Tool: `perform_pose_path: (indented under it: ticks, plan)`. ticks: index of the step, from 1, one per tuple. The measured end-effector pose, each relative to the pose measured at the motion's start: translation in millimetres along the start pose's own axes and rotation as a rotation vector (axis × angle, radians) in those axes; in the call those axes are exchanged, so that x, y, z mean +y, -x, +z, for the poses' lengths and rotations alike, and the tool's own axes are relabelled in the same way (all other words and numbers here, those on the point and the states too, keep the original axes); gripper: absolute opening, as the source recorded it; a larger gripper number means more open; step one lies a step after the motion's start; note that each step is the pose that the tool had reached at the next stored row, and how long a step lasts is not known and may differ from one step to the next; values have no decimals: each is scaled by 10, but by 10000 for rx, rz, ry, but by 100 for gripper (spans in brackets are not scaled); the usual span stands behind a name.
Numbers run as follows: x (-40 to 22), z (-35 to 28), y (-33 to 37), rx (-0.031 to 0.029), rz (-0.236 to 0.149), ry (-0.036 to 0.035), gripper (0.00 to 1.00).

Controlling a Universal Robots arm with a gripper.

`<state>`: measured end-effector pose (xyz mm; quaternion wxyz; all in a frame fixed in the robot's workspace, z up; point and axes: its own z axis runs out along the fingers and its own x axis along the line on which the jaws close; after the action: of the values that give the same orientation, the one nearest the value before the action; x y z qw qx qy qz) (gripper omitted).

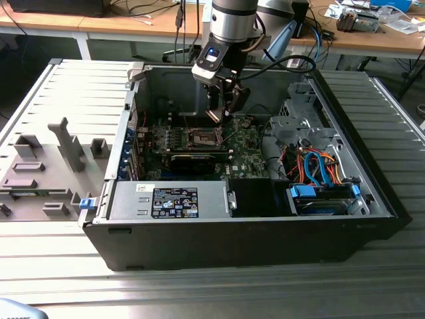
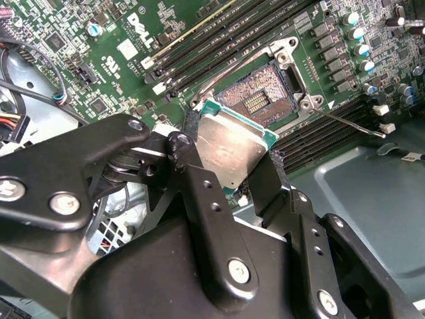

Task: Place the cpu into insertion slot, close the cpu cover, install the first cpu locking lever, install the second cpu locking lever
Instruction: 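Place the cpu into insertion slot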

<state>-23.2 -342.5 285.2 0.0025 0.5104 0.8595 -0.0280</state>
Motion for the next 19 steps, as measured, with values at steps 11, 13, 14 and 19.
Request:
perform_pose_path:
  ticks: [11,13,14,19]
  plan:
    - [1,7,0,2,57,-2,55]
    - [0,8,0,2,64,-3,55]
    - [0,9,0,3,70,-3,55]
    - [2,43,-1,13,293,-10,55]
